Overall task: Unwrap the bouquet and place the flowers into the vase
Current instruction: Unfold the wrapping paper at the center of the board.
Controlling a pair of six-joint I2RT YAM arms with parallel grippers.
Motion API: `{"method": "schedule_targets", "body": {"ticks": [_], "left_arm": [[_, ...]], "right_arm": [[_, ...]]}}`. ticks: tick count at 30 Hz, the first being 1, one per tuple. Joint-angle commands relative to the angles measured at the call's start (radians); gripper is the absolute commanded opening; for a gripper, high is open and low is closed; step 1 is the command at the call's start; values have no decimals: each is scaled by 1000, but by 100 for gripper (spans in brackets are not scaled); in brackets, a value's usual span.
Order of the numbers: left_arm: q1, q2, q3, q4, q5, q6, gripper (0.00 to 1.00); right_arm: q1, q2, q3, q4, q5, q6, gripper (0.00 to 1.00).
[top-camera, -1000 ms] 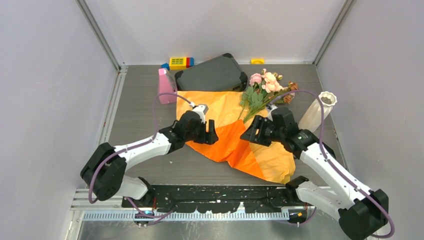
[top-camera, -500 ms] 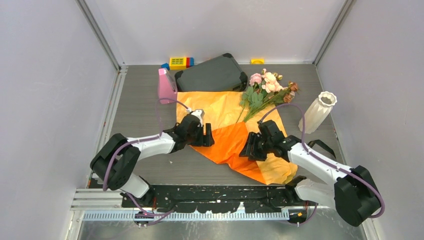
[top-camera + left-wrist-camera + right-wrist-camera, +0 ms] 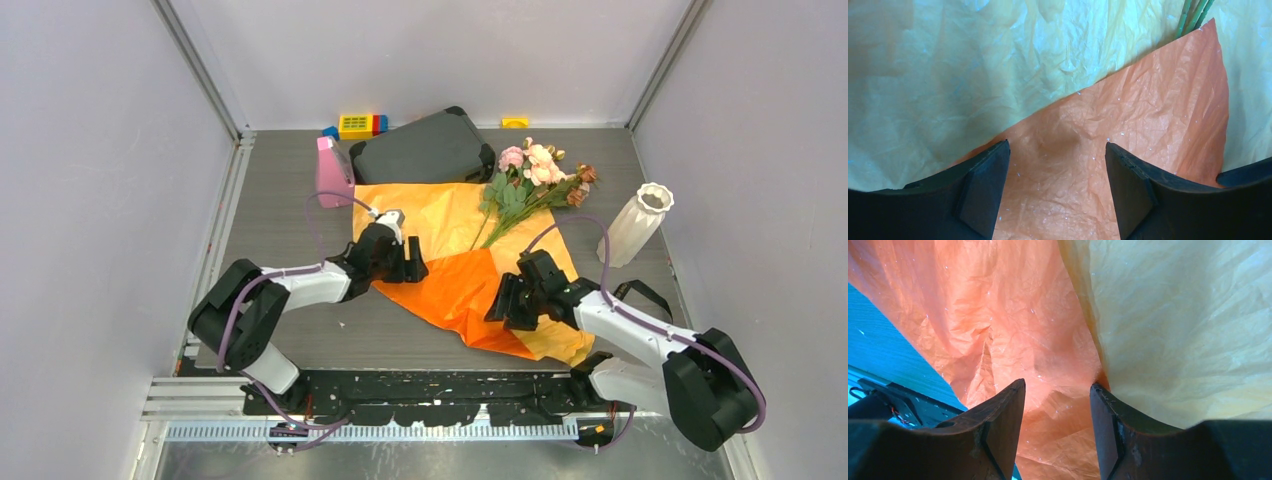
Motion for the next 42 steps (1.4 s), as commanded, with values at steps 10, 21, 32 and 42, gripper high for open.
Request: {"method": "schedule_targets", "body": {"ticks": [10, 21, 32, 42], "left_arm": [[30, -174, 102, -232, 39, 127, 83], [281, -323, 141, -460, 151, 212, 89], [516, -267, 38, -291, 395, 207, 89], [582, -167, 29, -190, 490, 177, 77]], "right_arm": [[3, -113, 127, -112, 79, -13, 73], [-92, 29, 315, -95, 52, -196, 86], [-214, 127, 272, 61, -173, -197, 87], [-246, 169, 243, 112, -224, -195, 85]]}}
